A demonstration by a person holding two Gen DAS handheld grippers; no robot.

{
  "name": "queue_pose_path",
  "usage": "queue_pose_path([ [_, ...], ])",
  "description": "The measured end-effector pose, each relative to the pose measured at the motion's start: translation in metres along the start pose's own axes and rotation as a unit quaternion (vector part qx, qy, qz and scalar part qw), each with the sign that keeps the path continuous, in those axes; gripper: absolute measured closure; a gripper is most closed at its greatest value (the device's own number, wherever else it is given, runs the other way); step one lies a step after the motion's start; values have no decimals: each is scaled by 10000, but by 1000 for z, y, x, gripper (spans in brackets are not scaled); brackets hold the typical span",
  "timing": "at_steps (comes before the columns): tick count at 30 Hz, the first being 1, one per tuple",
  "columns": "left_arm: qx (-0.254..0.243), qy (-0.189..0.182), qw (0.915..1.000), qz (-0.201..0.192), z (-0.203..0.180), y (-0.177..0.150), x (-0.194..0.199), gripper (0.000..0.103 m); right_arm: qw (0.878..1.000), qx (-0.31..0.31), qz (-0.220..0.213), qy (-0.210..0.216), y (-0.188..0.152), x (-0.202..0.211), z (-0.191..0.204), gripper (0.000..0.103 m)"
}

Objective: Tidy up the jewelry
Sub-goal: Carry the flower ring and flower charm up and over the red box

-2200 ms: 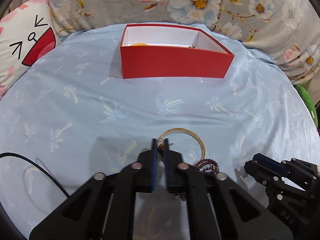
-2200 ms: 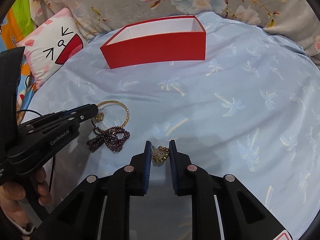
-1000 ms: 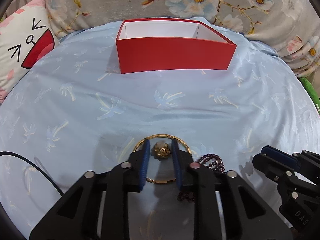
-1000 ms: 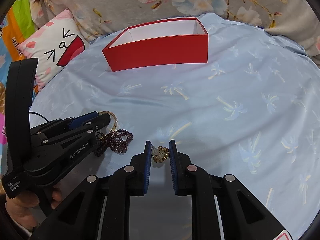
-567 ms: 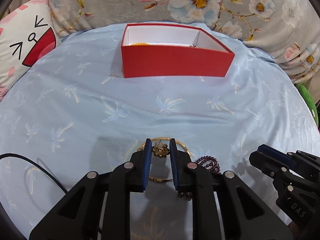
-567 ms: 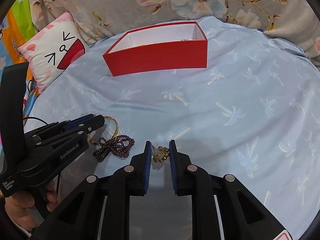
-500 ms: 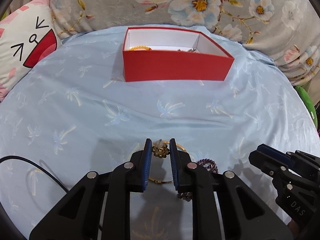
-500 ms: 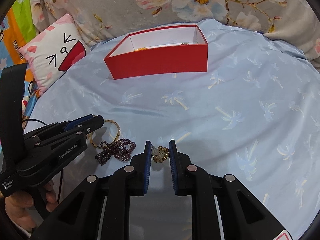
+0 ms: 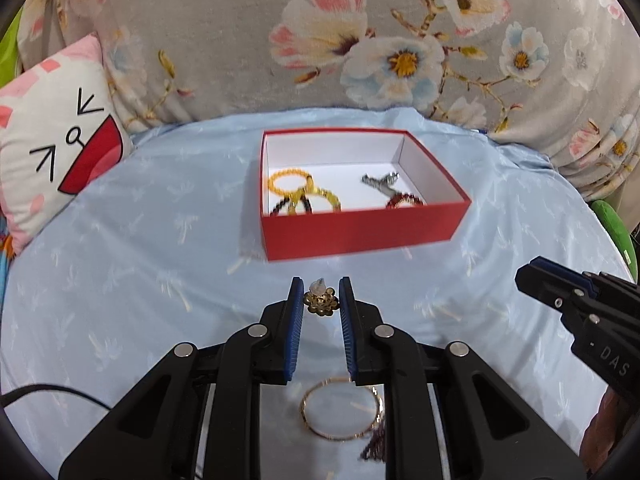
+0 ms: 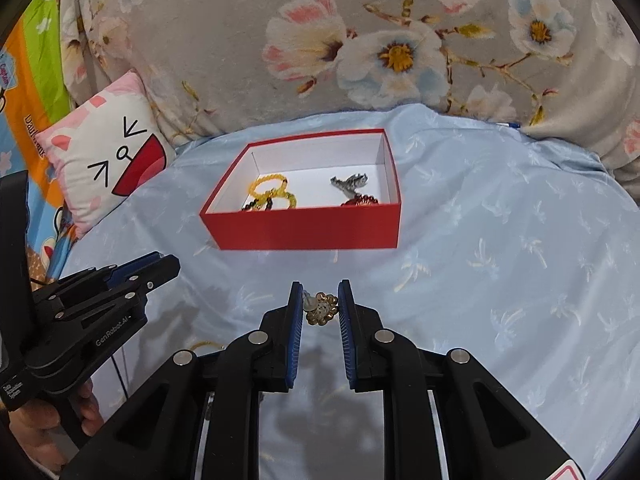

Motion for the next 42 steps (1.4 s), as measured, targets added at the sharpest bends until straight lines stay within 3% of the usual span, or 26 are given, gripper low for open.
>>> queue_pose_path([
  [23,-93,263,9991,-333,0,99,-51,85,9995,-186,-180,-199,96,-68,-21,86],
  [42,-8,310,9995,23,5,106,-116,85,9995,-192,139,-217,98,-130,-23,86],
])
Point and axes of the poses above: each gripper's, at about its wrist camera, not at the fingertips, and x roughly against the way its jaws point, z to its left, y to its top, the point moved 4 cm from there along -x, roughly the way its jaws point, and after that the axes turned 1 degree about y, right-handed, at the moved point
